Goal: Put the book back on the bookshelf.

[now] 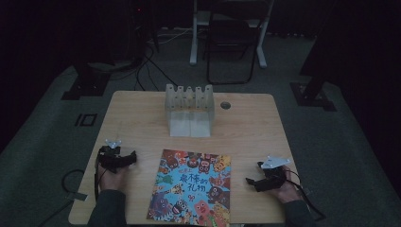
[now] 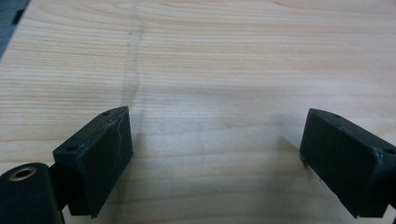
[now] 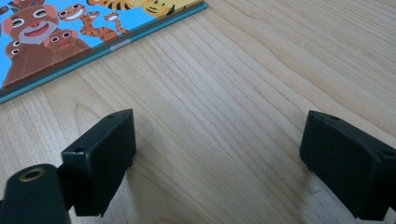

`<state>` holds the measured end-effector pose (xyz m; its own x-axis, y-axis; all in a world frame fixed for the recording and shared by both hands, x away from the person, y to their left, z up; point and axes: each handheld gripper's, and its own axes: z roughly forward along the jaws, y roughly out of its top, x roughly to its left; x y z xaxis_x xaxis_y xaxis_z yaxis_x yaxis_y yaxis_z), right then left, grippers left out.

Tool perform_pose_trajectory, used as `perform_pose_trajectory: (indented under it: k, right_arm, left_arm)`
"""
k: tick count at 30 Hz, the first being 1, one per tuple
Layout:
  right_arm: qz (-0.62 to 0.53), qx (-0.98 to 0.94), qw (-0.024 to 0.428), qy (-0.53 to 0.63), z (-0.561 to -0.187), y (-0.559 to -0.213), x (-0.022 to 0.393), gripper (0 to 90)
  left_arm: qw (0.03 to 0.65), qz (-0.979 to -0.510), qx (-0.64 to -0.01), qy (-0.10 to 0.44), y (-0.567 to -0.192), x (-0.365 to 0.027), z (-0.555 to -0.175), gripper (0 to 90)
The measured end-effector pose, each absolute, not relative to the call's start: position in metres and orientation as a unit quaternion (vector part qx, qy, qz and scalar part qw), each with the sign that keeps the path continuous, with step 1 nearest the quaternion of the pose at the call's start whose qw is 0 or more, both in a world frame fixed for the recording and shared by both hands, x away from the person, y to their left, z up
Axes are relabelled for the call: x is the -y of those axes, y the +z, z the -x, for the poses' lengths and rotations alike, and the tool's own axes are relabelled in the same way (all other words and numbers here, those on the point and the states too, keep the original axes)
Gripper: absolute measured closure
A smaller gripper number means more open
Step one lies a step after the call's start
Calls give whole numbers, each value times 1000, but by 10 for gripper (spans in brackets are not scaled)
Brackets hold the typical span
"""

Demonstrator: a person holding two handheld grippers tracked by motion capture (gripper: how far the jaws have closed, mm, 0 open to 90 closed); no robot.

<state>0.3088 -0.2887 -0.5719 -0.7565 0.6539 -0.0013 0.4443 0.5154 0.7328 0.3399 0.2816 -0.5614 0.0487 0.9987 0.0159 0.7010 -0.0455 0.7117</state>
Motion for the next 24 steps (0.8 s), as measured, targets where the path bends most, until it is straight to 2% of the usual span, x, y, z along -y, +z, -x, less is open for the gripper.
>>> perform_pose_trajectory:
  k: [4, 10, 11, 12, 13, 16, 24]
  right_arm:
    - [-322, -858, 141, 374, -309, -572, 288, 101]
    - [-327, -856, 143, 374, -309, -572, 286, 107]
    - [-330, -852, 146, 378, -308, -571, 285, 166]
    - [-330, -852, 146, 378, -308, -571, 285, 166]
    - [-336, -848, 141, 385, -307, -570, 284, 222]
    - [-340, -839, 138, 401, -306, -566, 282, 243]
    - [-329, -829, 157, 423, -306, -550, 264, 278]
  left_arm:
    - [278, -675, -628, 271, -561, -280, -336, 100]
    - [285, -692, -608, 264, -561, -277, -331, 156]
    - [286, -695, -607, 261, -559, -276, -329, 197]
    - [286, -695, -607, 261, -559, -276, -329, 229]
    - [295, -696, -603, 253, -558, -276, -326, 256]
    - [318, -694, -601, 237, -555, -278, -322, 297]
    - [346, -715, -551, 256, -541, -261, -304, 296]
